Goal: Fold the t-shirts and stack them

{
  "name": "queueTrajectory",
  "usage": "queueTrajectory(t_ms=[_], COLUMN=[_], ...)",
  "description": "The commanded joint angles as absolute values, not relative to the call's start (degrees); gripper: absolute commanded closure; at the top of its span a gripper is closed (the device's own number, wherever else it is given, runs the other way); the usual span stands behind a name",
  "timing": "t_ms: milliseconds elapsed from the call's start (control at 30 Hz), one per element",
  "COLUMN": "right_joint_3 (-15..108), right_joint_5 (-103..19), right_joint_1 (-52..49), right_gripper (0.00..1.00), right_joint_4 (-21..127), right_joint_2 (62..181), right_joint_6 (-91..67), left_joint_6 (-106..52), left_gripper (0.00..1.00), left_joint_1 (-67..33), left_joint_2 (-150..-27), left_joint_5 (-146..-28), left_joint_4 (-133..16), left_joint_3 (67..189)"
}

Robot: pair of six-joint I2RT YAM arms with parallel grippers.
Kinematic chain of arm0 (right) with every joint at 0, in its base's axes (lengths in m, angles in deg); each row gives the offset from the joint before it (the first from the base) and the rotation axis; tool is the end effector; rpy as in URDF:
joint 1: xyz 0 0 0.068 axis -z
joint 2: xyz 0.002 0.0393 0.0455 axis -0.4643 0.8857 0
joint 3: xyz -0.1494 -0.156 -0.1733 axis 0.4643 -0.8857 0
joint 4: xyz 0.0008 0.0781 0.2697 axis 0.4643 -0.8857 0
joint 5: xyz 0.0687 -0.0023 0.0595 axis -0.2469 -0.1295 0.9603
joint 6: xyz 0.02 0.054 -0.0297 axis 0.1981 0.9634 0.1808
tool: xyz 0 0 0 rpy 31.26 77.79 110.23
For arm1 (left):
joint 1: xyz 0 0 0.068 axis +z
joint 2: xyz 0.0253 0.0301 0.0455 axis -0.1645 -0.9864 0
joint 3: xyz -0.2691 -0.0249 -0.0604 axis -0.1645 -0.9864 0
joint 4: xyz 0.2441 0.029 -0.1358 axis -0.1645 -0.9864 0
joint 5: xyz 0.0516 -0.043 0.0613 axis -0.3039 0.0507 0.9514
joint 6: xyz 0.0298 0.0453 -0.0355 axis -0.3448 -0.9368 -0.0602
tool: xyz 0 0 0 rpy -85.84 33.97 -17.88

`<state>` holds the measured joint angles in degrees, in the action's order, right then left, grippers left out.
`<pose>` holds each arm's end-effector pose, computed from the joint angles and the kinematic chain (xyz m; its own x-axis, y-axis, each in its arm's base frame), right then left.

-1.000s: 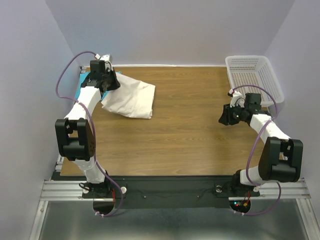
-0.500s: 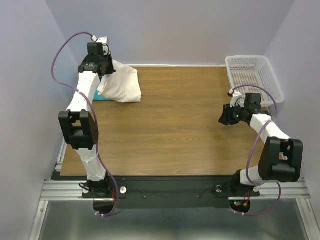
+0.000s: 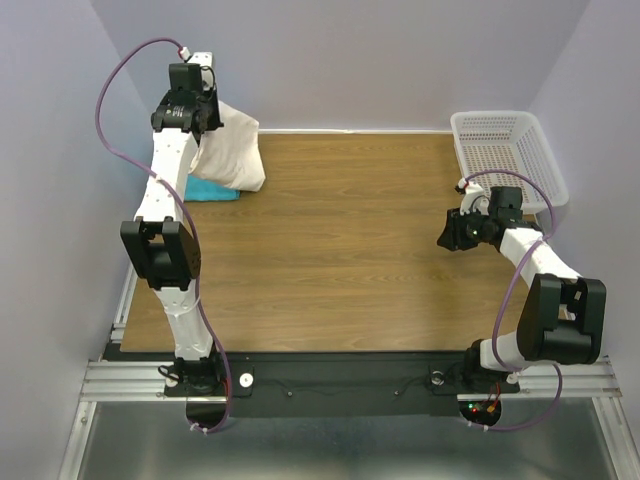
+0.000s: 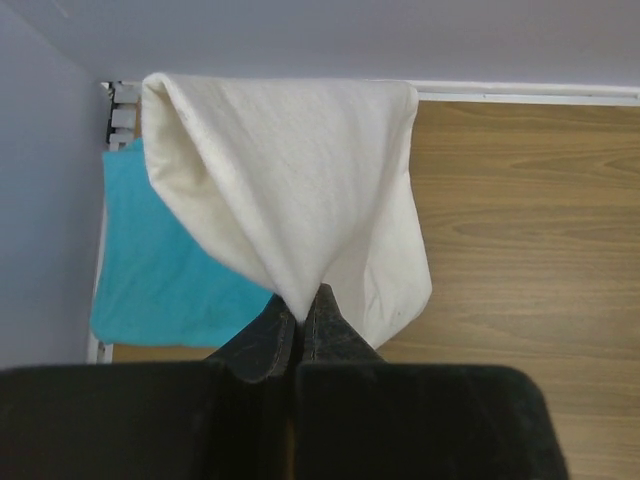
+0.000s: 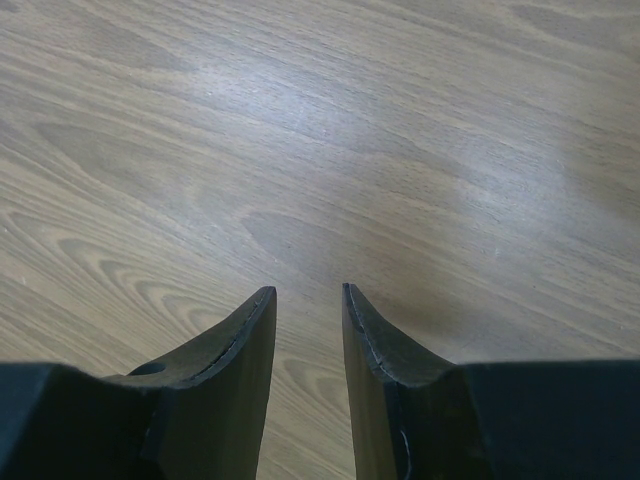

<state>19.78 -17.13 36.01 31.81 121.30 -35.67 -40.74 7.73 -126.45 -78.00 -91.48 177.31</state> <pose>0.3053 -0.0174 0.1946 -0.7058 -0.1430 -0.6938 -0.4148 0.8773 0.2412 0.4957 -0.0146 0.4088 -0.3843 0.0535 -0.9217 0.0347 0.9984 0.0435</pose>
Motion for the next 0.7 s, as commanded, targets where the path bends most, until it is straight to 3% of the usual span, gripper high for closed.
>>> queueTrajectory(t_ms=[0,667], right_joint_3=[21.1,21.1], right_joint_5=[-16.1,-15.1], right_joint_1=[36.5,36.5], right_gripper=[0.62,0.62], right_joint_4=[32.0,31.8], right_joint_2=[121.4,122.2], right_joint_6=[-36.3,-36.4], left_joint_6=[-44.1,-45.6], left_gripper=[1.0,1.0], left_joint_1=[8.3,11.4], left_joint_2=[-125.4,-128.9], left_joint_5=[-75.7,-73.7], left_joint_4=[-91.4,-90.8], left_joint_3=[180.8,184.4])
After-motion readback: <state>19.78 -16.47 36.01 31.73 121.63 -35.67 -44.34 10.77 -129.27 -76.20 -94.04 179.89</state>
